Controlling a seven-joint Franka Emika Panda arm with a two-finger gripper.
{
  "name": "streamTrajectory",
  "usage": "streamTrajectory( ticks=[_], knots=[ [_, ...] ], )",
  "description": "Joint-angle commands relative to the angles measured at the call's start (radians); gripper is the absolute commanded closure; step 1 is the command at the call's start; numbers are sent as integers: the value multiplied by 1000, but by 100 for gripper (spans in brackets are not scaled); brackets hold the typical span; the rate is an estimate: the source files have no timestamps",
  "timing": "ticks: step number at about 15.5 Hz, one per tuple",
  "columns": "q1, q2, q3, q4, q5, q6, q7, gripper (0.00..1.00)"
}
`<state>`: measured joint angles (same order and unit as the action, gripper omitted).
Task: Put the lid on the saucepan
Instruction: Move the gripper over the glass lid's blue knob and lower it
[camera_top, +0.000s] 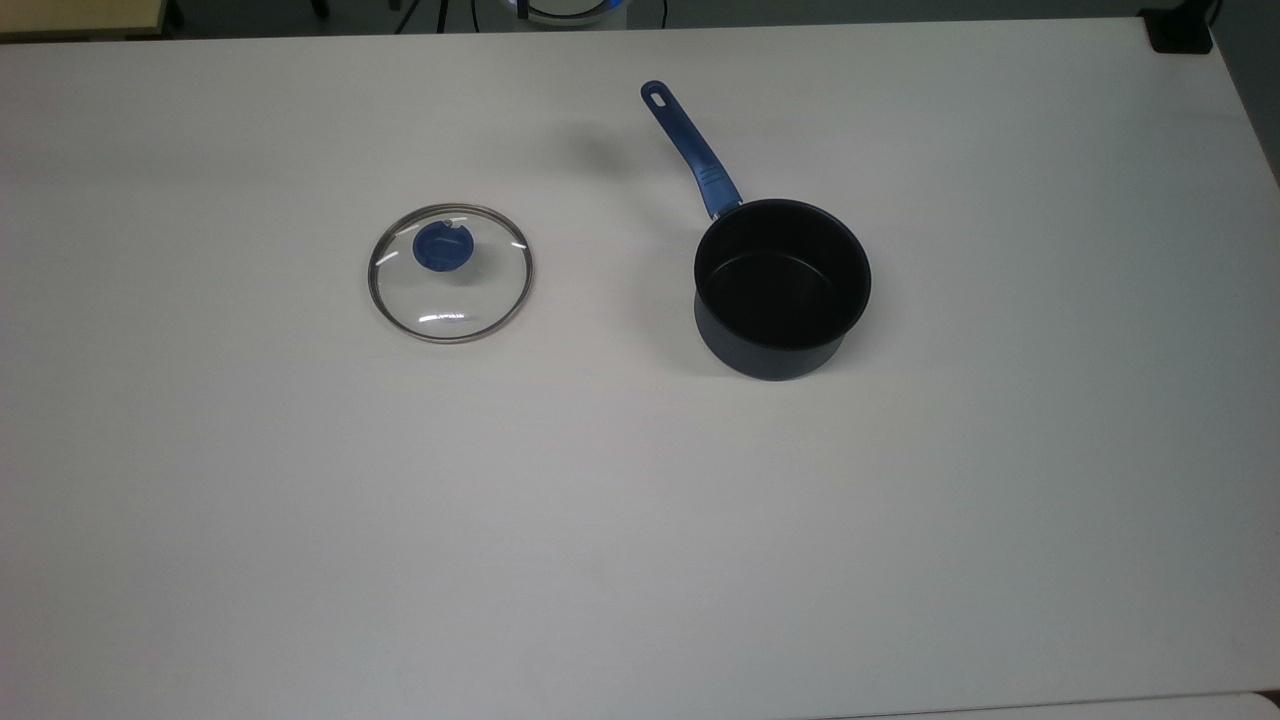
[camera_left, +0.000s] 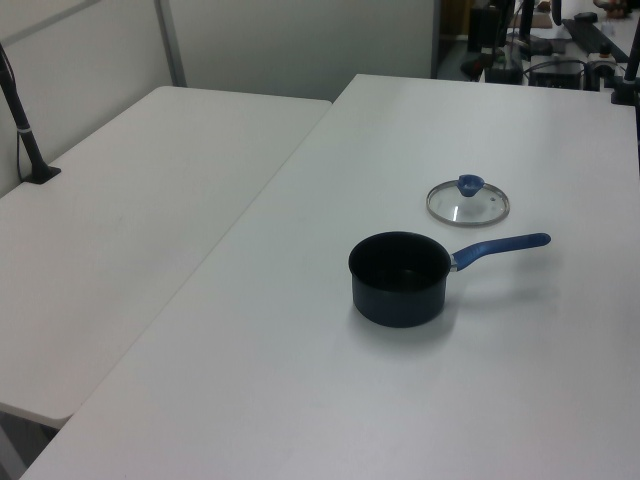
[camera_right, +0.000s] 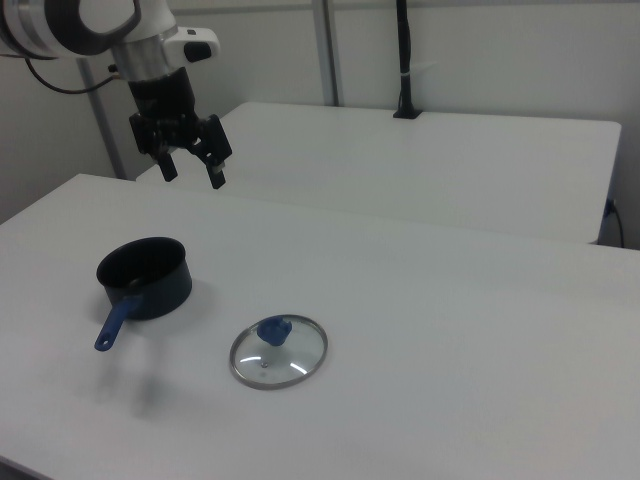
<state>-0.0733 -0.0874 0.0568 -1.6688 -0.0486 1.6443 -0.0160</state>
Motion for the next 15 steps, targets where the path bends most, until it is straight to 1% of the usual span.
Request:
streamTrajectory(
  ticks=[1, 8, 12, 13, 15],
  knots=[
    [15, -3, -18, 4, 19, -3, -16, 0],
    [15, -3, -18, 4, 21, -1, -19, 0],
    [7, -5, -22, 3, 24, -9, -47, 0],
    [-3, -2, -22, -2, 21, -8, -99, 0],
    [-26, 0, -26, -41, 16, -14, -281, 0]
  ],
)
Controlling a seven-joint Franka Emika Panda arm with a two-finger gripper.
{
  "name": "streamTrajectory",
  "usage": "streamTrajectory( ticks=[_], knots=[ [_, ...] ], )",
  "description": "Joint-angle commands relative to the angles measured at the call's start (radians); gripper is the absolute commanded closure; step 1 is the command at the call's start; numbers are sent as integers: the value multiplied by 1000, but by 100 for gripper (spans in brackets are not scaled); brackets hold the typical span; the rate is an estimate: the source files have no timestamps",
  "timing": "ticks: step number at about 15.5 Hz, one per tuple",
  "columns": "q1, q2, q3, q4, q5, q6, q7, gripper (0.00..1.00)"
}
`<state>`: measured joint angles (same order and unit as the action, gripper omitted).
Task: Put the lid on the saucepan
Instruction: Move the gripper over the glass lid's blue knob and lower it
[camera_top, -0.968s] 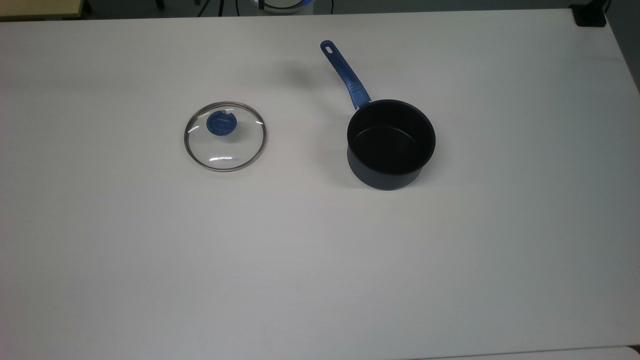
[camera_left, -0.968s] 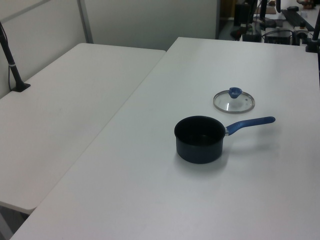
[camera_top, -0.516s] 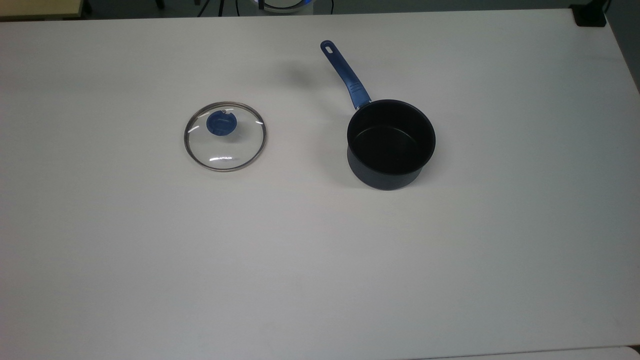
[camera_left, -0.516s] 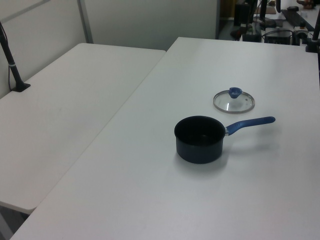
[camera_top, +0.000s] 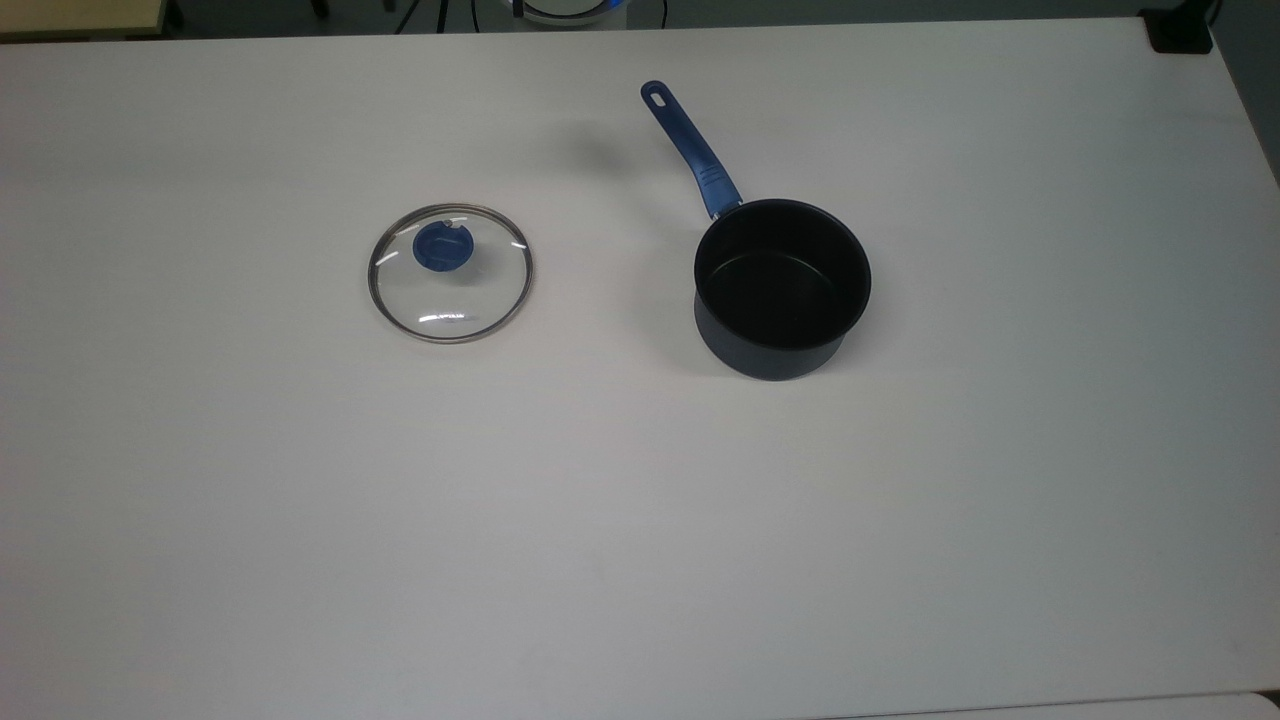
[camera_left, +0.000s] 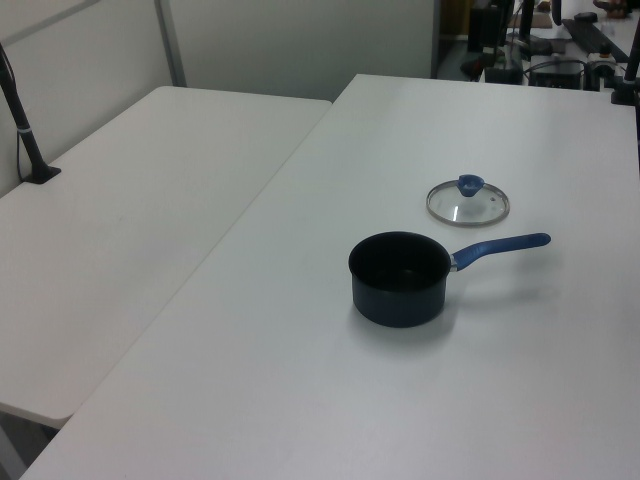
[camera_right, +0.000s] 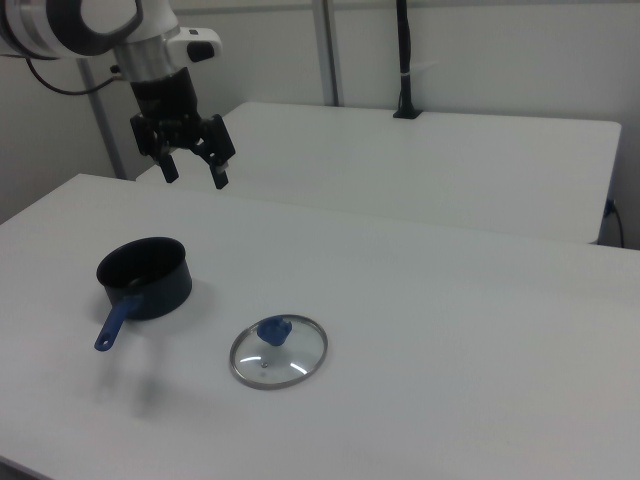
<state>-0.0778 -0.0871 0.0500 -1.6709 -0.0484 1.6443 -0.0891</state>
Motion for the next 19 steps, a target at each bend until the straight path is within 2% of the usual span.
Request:
streamTrajectory(
  ticks=[1, 4, 6, 8, 12, 19],
  knots=[
    [-33, -2, -19, -70, 12, -11, -233, 0],
    [-71, 4, -38, -185, -1, 75, -149, 0],
    [-71, 6, -64, -286, 1, 252, 8, 0],
    [-68, 26, -64, -364, 1, 400, 89, 0],
    [-74, 125, -65, -375, 5, 463, 109, 0],
    [-82, 263, -65, -375, 19, 609, 261, 0]
  ],
)
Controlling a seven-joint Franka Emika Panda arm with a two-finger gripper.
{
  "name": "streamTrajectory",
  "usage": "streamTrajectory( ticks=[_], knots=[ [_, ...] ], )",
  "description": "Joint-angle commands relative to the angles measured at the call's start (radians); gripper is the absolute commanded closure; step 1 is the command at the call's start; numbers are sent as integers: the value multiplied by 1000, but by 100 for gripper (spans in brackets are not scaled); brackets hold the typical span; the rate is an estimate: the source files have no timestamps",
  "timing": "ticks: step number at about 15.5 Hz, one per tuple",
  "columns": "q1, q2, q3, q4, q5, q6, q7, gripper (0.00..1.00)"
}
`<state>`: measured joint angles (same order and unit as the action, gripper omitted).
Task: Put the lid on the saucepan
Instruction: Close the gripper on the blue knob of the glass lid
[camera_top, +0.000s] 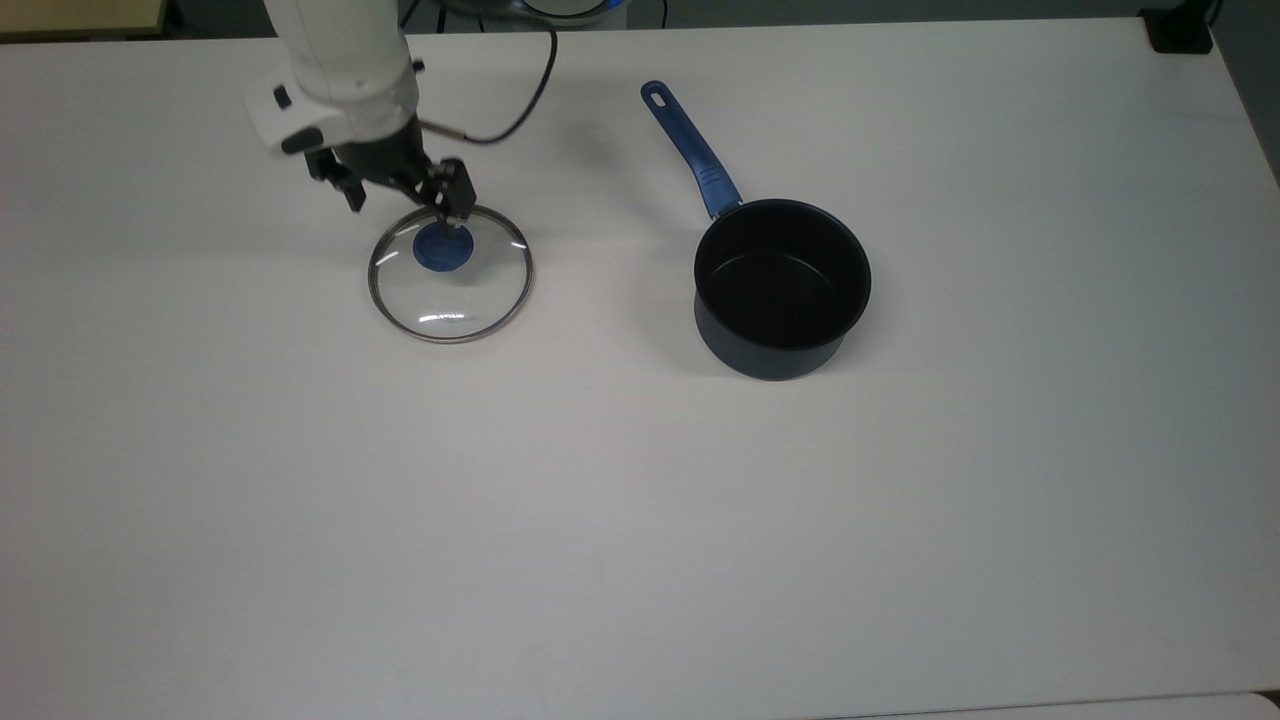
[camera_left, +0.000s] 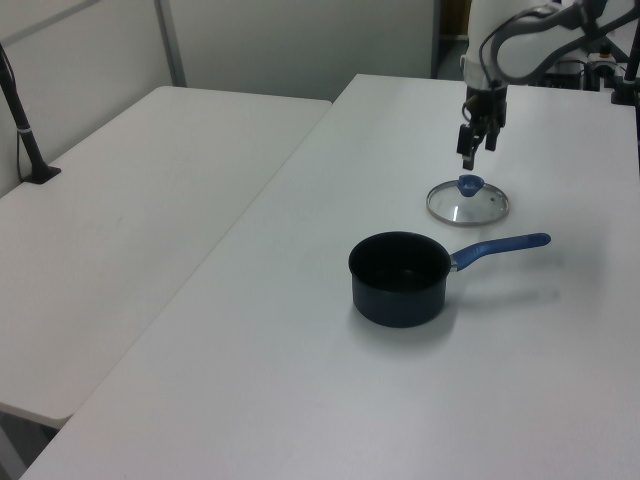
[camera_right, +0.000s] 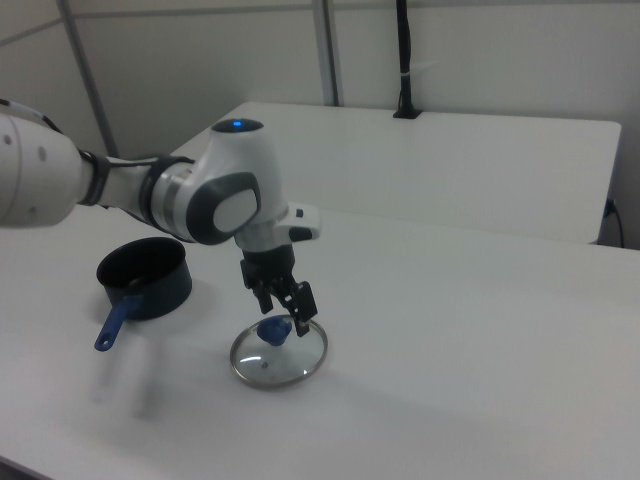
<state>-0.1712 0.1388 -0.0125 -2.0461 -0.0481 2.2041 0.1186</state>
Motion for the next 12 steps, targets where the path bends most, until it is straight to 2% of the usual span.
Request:
streamTrajectory(
  ticks=[1, 7, 12],
  knots=[
    [12, 45, -3, 0, 20, 54, 56, 0],
    [24, 71, 8, -2, 22, 62, 84, 0],
    [16, 45, 8, 26, 22, 39, 85, 0]
  ],
)
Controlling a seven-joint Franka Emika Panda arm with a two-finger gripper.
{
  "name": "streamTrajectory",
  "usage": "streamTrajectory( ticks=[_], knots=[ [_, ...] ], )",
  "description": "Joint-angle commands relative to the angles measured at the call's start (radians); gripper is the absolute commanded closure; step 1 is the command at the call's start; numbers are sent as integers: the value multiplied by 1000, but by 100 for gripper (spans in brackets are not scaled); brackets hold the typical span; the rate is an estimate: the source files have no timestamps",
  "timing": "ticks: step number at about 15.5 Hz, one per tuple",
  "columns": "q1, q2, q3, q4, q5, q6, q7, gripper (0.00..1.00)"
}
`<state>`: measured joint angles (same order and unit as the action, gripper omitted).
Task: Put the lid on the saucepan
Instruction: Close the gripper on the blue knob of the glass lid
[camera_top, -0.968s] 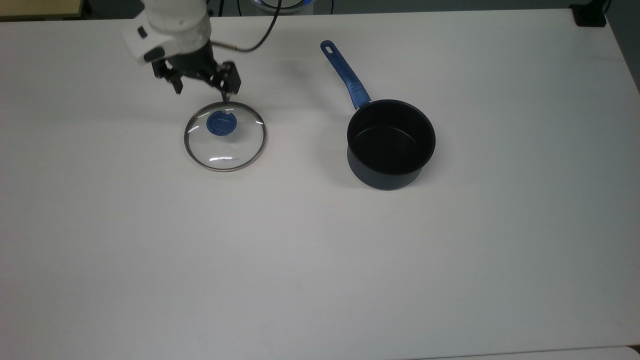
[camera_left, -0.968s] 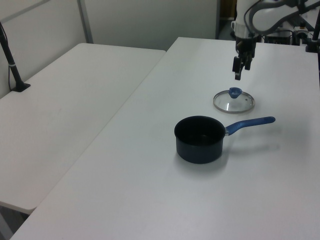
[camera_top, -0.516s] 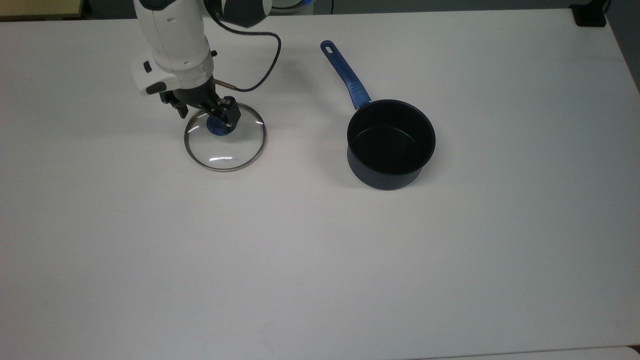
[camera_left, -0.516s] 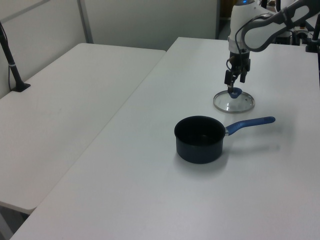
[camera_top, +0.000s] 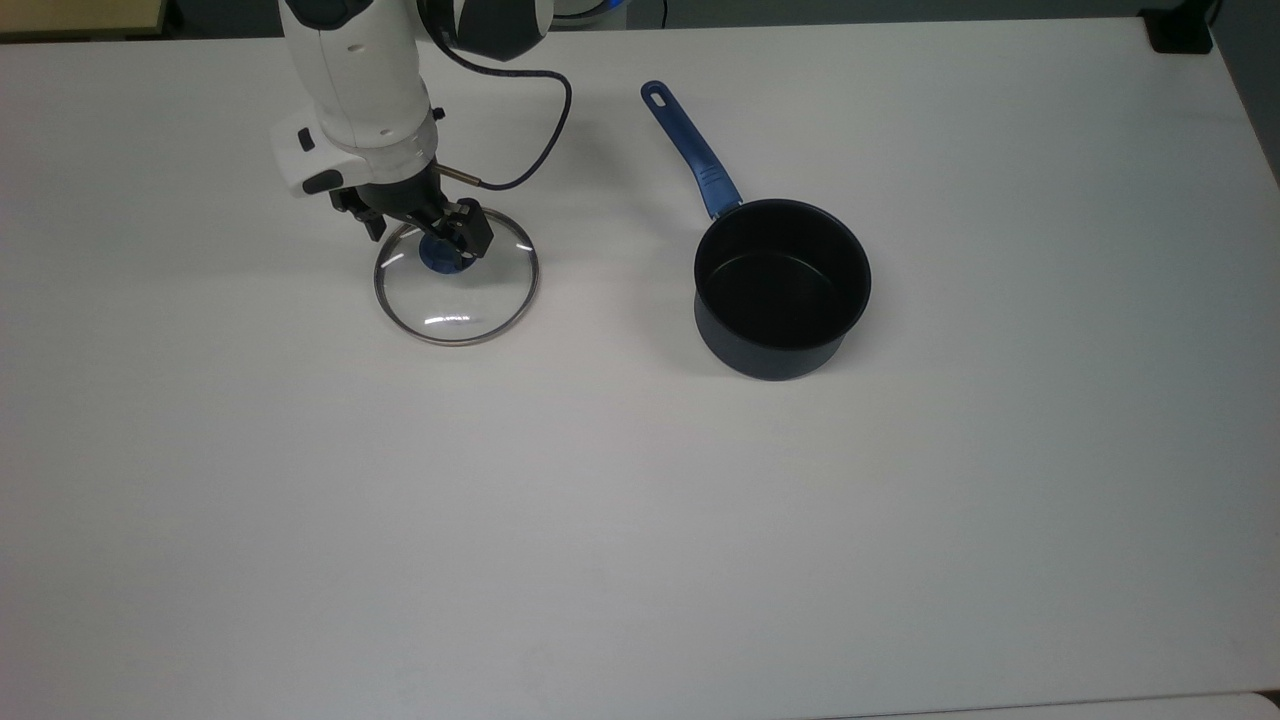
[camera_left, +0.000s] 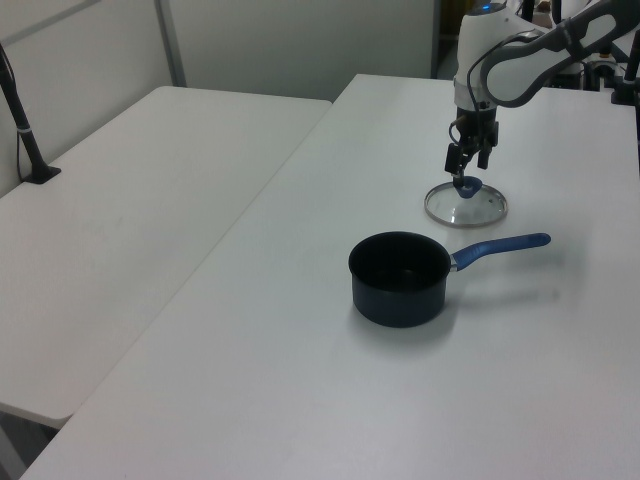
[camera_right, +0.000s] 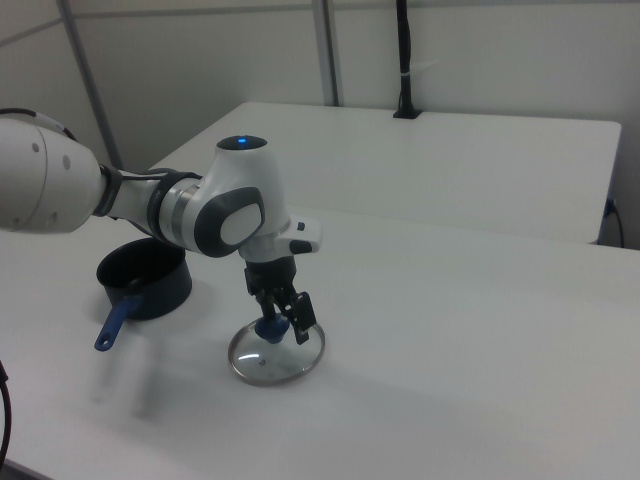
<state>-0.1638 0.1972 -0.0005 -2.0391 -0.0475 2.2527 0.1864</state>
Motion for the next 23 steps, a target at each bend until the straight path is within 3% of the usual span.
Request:
streamTrajectory(
  ticks=[1, 10, 12, 17, 20, 23],
  knots=[
    [9, -18, -4, 22, 21, -16, 18, 0],
    [17, 11, 45, 19, 18, -38, 28, 0],
    [15, 14, 45, 16, 5, -39, 25, 8],
    [17, 13, 46, 16, 5, -39, 18, 39],
    [17, -8, 66, 26, 5, -90, 19, 44],
    [15, -76, 131, 94, 12, -220, 27, 44]
  ],
)
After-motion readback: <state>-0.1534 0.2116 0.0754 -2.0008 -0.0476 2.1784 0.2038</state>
